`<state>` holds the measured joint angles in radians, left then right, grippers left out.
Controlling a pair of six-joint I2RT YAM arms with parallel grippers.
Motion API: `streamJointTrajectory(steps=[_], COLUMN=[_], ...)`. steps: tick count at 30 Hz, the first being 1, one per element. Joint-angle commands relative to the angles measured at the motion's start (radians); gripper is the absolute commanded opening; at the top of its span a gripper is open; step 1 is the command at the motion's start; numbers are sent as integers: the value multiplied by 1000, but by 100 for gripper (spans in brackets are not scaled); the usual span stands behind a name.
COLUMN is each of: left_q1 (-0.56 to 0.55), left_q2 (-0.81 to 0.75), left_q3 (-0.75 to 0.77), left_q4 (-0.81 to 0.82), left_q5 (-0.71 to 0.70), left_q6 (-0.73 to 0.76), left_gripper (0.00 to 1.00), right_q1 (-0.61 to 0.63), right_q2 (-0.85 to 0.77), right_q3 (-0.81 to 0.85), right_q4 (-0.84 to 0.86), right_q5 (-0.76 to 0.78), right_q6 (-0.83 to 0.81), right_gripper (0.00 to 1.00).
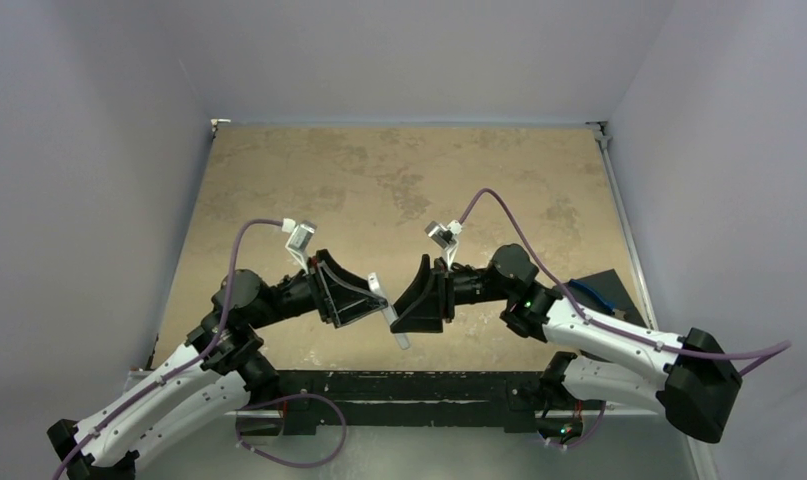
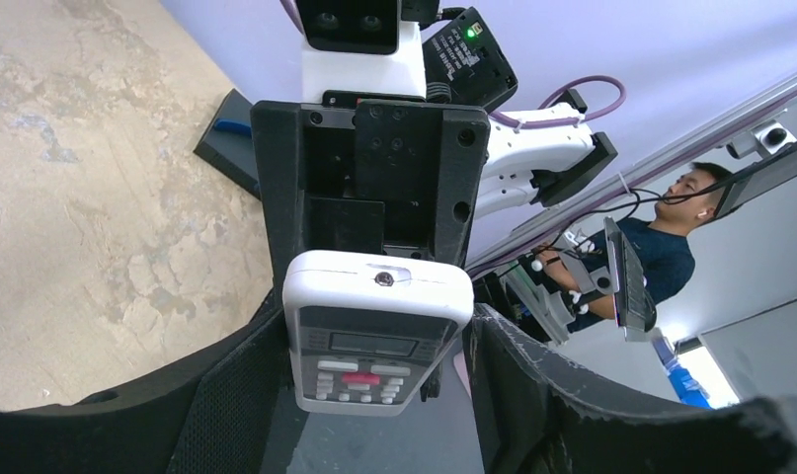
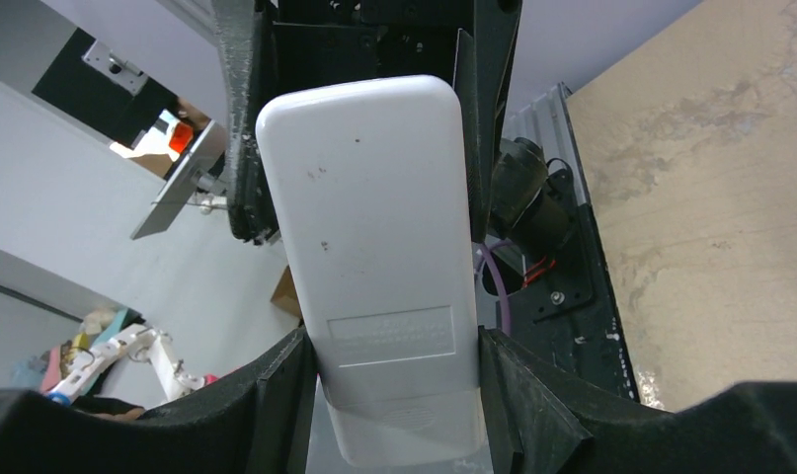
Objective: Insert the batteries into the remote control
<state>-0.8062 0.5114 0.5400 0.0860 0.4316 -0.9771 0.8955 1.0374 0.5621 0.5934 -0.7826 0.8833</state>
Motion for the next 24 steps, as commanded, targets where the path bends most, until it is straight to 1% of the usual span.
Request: streamJointTrajectory(steps=[1,6,7,9,10,12,14,16,19,22,23,24], left_q1=[-1,-2,-2,-1,-1,-2,-1,-2,-1,-1,-1,-2], left_q2=[2,1,1,4,5,10,19,30,47,61,65,72], left_q3=[-6,0,1,7,8,8,12,21,36,40,40,41], left_q4=[64,39,28,-7,-18,-21,-24,-39,-81,-125,-130,-136], left_q5=[27,16,8,-19,-29,-35,-41,-56,-84,-108,-113,-118], left_q6=[-7,8,15,27,30,31,34,42,59,66,67,69], left_gripper=[61,48,42,18,11,7,0,0,0,0,0,0], right_q1=[-4,-4,-4,-4,-4,-4,-4,-4,-4,-4,-4,-4], right_q2=[1,-9,-14,-26,-35,-49,-65,-83,-115,-150,-161,-172], right_q3=[8,6,8,17,20,21,26,30,42,67,72,77], right_q4=[70,33,13,-40,-64,-94,-132,-172,-250,-357,-387,-413], right_q5=[-4,16,23,43,50,63,84,98,129,183,199,212], right_q6=[31,19,10,-21,-37,-50,-72,-89,-132,-191,-206,-222], right_gripper=[16,19,20,24,26,31,40,51,61,75,81,94])
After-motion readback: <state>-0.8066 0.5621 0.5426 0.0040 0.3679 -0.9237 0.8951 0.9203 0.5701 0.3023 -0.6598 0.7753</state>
